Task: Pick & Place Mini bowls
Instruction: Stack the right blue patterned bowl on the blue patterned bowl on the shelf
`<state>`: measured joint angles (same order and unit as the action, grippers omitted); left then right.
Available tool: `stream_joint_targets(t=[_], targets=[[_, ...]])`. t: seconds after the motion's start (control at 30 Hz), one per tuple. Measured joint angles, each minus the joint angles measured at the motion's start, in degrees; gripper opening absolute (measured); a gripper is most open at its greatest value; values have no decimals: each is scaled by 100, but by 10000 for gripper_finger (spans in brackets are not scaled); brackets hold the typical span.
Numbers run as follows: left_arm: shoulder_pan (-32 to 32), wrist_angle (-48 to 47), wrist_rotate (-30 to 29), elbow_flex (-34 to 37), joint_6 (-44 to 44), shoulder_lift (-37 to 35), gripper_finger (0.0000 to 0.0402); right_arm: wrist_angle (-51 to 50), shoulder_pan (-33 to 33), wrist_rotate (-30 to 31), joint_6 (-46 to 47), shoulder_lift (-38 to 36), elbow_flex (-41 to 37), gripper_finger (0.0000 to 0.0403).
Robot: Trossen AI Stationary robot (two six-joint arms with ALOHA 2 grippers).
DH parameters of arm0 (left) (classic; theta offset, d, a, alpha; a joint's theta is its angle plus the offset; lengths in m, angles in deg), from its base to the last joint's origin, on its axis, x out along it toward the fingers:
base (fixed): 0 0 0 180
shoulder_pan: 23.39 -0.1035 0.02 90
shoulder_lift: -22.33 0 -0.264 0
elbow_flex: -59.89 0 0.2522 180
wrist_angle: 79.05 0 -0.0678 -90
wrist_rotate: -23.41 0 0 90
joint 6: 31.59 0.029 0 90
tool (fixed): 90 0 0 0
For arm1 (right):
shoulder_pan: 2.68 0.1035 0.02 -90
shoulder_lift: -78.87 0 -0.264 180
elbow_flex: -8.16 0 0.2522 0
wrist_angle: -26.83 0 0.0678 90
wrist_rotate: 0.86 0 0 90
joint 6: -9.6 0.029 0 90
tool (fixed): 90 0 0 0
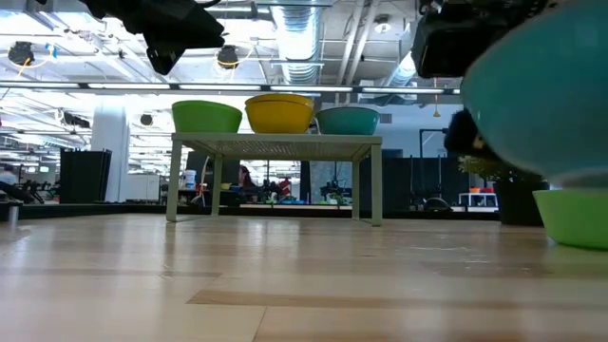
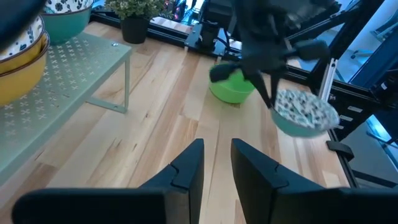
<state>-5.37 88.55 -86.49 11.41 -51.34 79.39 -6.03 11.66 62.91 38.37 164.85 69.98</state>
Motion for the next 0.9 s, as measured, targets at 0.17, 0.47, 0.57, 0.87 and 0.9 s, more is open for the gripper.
stream_joint_targets(t=[0.17,0.47,0.57,0.87,0.9], targets=[[-2,0,0,0,0,0,81,-971,-833,175,-1112,-659,376,10],[0,0,0,0,0,-2,81,-1094,-2197,2190,-2194,-1457,1233,10],[0,-1,0,0,0,-2,81,-1103,-2667,3079,-1788,-1546,1549,10],[0,-2,0,0,0,-2,81,-1386,-4049,3190,-1322,-1400,2443,11],[0,-1,0,0,0,-2,81,-1575,-4177,3163,-1320,-1324,2503,11]])
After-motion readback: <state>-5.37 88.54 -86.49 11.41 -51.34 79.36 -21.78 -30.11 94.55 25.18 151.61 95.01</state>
